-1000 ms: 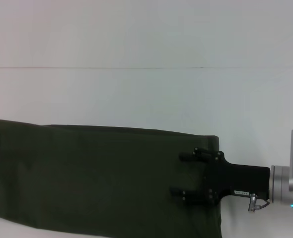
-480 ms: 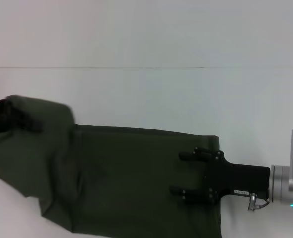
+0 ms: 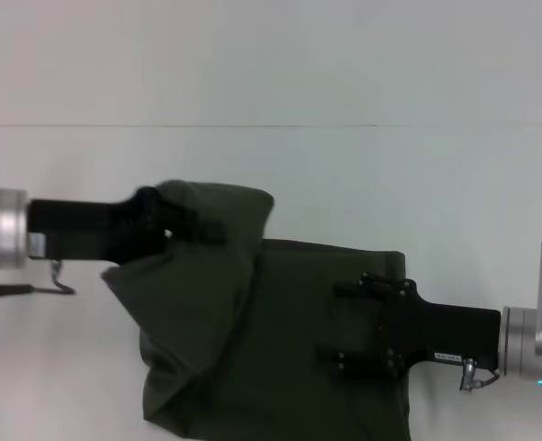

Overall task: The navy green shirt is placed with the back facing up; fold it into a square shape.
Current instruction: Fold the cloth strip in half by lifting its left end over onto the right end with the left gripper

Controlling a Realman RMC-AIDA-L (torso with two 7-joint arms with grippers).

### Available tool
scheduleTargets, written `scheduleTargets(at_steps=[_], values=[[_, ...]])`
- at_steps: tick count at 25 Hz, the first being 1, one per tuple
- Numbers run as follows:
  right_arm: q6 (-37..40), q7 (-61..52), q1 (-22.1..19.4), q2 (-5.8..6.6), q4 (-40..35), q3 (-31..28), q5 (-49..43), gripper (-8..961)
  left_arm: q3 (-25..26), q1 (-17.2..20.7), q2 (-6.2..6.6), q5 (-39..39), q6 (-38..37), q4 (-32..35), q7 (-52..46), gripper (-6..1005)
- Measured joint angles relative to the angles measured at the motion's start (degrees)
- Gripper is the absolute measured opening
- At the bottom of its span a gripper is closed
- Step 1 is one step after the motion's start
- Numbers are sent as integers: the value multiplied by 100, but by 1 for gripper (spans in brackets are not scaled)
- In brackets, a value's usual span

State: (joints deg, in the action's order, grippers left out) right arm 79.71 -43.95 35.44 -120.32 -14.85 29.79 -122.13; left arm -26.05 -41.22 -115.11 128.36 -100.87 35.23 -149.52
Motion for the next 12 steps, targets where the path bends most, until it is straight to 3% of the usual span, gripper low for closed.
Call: scheduleTargets(at_steps=[12], values=[[4,0,-55,1,-15,0,57,900,8,173,-525,-209,1099,-1012,634,181]])
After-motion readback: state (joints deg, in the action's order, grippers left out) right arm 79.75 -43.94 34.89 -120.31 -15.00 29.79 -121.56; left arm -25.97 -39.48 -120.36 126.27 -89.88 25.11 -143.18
